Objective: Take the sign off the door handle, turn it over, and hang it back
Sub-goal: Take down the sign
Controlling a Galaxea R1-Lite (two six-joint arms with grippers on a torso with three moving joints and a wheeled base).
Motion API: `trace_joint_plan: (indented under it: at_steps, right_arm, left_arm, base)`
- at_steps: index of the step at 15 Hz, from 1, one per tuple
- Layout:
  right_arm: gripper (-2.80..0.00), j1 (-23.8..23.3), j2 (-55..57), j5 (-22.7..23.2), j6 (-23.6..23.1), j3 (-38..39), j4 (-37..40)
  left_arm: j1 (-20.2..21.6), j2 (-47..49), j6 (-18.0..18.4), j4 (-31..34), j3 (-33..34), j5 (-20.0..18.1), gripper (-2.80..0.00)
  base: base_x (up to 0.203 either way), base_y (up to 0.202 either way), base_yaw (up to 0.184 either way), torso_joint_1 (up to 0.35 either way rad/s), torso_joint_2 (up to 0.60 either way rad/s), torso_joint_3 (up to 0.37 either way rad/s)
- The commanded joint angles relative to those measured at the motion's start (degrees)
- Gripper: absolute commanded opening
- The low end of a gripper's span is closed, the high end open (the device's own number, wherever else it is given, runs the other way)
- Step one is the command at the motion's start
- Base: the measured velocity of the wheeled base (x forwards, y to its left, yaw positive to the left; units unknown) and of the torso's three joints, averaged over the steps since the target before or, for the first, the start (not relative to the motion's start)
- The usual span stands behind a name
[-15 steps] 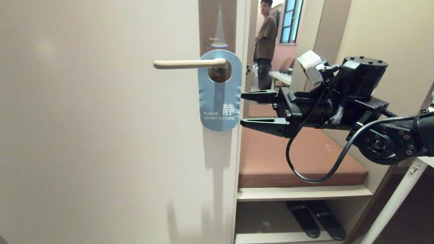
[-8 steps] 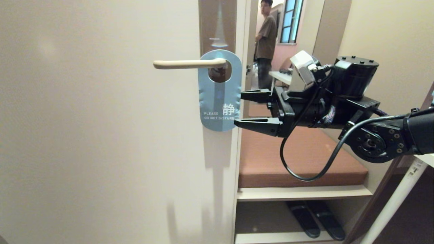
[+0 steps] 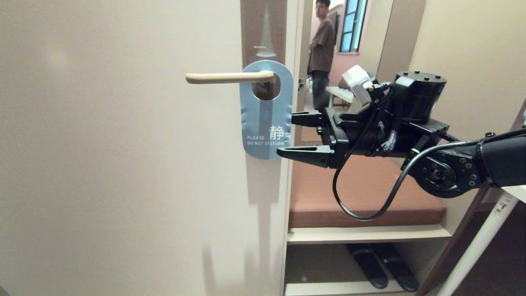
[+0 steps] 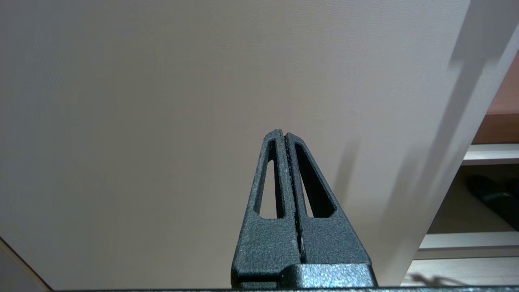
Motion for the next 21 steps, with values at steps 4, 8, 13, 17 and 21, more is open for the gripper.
trace_joint_plan:
  at_steps: [4, 8, 13, 17, 21]
  right_arm:
    - [0.00, 0.28, 2.09, 0.26, -0.05, -2.77, -0.31]
    - [0.00, 0.77, 3.21, -0.22, -0.05, -3.93, -0.31]
    - [0.00, 2.13, 4.16, -0.61, 0.04, -5.47, -0.31]
    - [0.00, 2.48, 4.25, -1.18, 0.04, -5.55, -0.31]
    - [0.00, 2.66, 4.77, -1.40, 0.04, -6.35, -0.31]
  left_arm:
    - [0.02, 0.00, -0.03, 0.00, 0.00, 0.02, -2.80]
    - [0.02, 0.00, 0.05, 0.00, 0.00, 0.02, -2.80]
    - [0.02, 0.00, 0.04, 0.00, 0.00, 0.02, -2.80]
    - [0.02, 0.00, 0.03, 0.00, 0.00, 0.02, -2.80]
    - [0.02, 0.00, -0.03, 0.00, 0.00, 0.02, -2.80]
  base:
    - [0.000, 0.000, 0.000, 0.000, 0.00, 0.000]
    - [0.000, 0.000, 0.000, 0.000, 0.00, 0.000]
    - [0.000, 0.000, 0.000, 0.000, 0.00, 0.000]
    - [0.000, 0.000, 0.000, 0.000, 0.00, 0.000]
    - [0.000, 0.000, 0.000, 0.000, 0.00, 0.000]
